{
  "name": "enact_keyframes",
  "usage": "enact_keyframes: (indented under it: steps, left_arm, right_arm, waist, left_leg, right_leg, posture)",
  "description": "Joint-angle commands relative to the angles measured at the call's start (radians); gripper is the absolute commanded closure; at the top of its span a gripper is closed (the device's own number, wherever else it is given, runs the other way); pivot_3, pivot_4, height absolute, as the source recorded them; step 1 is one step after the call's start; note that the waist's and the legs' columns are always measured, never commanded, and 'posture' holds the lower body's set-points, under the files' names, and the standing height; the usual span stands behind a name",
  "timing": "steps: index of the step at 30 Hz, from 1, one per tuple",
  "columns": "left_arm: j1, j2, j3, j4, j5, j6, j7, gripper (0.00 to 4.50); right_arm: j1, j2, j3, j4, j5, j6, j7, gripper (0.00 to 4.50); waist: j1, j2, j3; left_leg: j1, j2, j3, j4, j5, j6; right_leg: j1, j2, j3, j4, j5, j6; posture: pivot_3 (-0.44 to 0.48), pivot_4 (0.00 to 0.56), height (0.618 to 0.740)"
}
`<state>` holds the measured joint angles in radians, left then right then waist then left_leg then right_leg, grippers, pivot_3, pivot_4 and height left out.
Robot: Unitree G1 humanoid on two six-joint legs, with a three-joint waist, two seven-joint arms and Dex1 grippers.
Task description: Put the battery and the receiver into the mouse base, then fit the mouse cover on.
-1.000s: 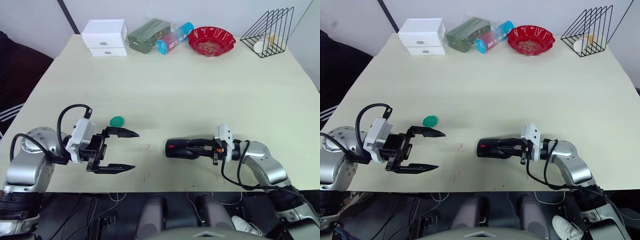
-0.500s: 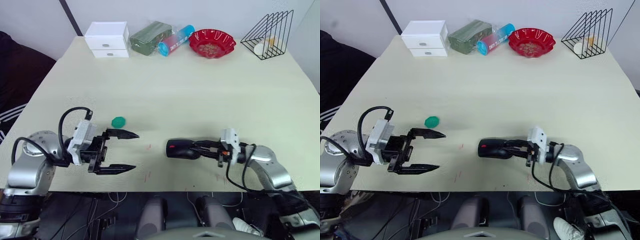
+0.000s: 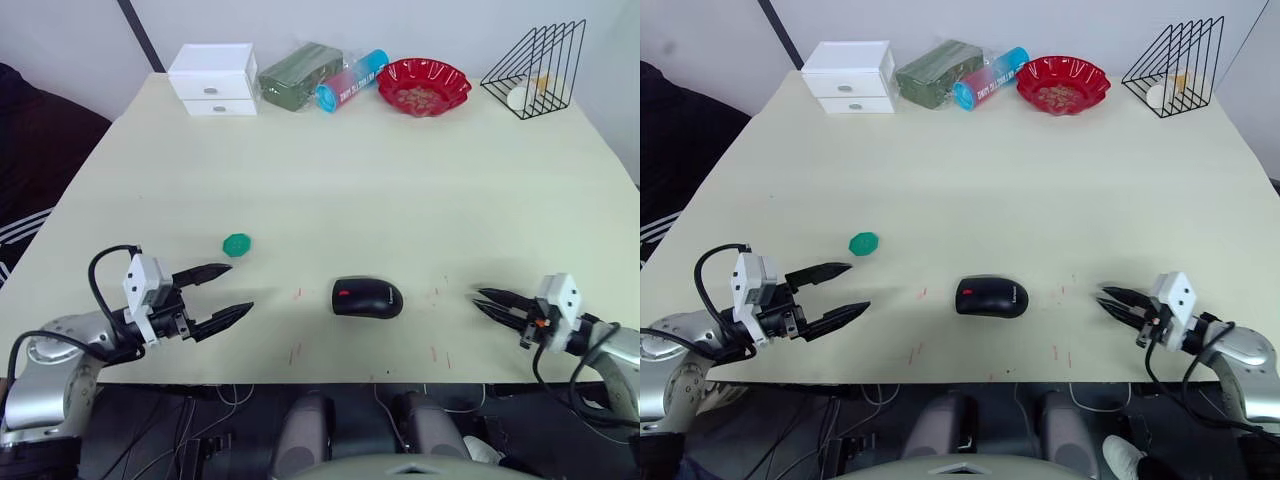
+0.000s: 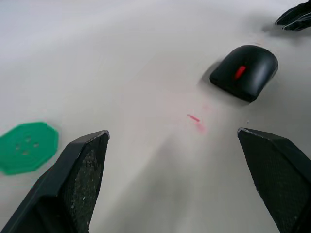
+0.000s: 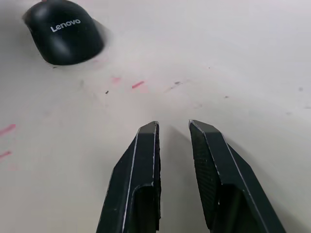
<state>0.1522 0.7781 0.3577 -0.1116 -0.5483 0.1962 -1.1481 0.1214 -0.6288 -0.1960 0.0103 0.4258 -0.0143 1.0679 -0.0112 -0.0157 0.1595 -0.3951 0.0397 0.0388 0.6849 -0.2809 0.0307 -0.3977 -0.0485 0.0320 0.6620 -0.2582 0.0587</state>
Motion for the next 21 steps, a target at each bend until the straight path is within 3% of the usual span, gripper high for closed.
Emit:
enact_keyframes:
  steps: [1, 2, 3, 4, 10, 21]
  left_arm:
    - [0.044, -0.017, 0.059, -0.002, 0.014, -0.039, 0.034, 0.00]
    - [0.050, -0.022, 0.067, 0.005, 0.020, -0.043, 0.050, 0.00]
    - [0.061, -0.026, 0.074, 0.011, 0.029, -0.052, 0.058, 0.00]
    - [0.071, -0.028, 0.079, 0.014, 0.034, -0.059, 0.063, 0.00]
    - [0.112, -0.049, 0.101, 0.027, 0.056, -0.093, 0.107, 0.00]
    - [0.120, -0.056, 0.084, 0.056, 0.119, -0.152, 0.159, 0.00]
  right_arm:
    - [0.037, -0.004, -0.102, -0.013, 0.049, -0.015, -0.027, 3.47]
    - [0.047, -0.003, -0.116, -0.011, 0.052, -0.019, -0.032, 3.47]
    - [0.059, 0.000, -0.133, -0.006, 0.059, -0.025, -0.032, 2.98]
    - [0.068, 0.002, -0.144, -0.005, 0.064, -0.029, -0.031, 2.80]
    - [0.112, 0.010, -0.187, 0.033, 0.086, -0.048, -0.009, 0.02]
    - [0.130, 0.018, -0.192, 0.086, 0.084, -0.088, 0.016, 0.02]
  waist:
    - [-0.001, 0.000, 0.000]
    - [-0.001, 0.000, 0.000]
    - [-0.001, 0.000, 0.000]
    - [-0.001, 0.000, 0.000]
    - [0.000, 0.000, 0.000]
    - [0.000, 0.000, 0.000]
  left_leg:
    - [0.000, 0.000, 0.000, 0.000, 0.000, 0.000]
    - [0.000, 0.000, 0.000, -0.001, 0.000, 0.000]
    - [0.000, 0.000, 0.001, -0.001, 0.000, 0.000]
    - [0.000, 0.000, 0.001, -0.001, 0.000, 0.000]
    - [0.000, 0.000, 0.001, -0.001, 0.000, 0.000]
    - [0.001, 0.001, 0.003, -0.001, 0.000, 0.000]
  right_leg:
    - [0.000, 0.000, 0.000, 0.000, 0.000, 0.000]
    - [0.000, 0.000, 0.000, 0.000, 0.000, 0.000]
    - [0.000, 0.000, 0.001, 0.000, 0.000, 0.000]
    - [0.000, 0.000, 0.001, 0.000, 0.000, 0.000]
    - [0.000, 0.000, 0.001, -0.001, 0.000, 0.000]
    - [0.000, 0.000, 0.003, -0.001, 0.000, 0.000]
  posture:
    - [0.000, 0.150, 0.740]
    - [0.000, 0.150, 0.740]
    - [0.000, 0.150, 0.740]
    - [0.000, 0.150, 0.740]
    - [0.000, 0.150, 0.740]
    - [0.000, 0.150, 0.740]
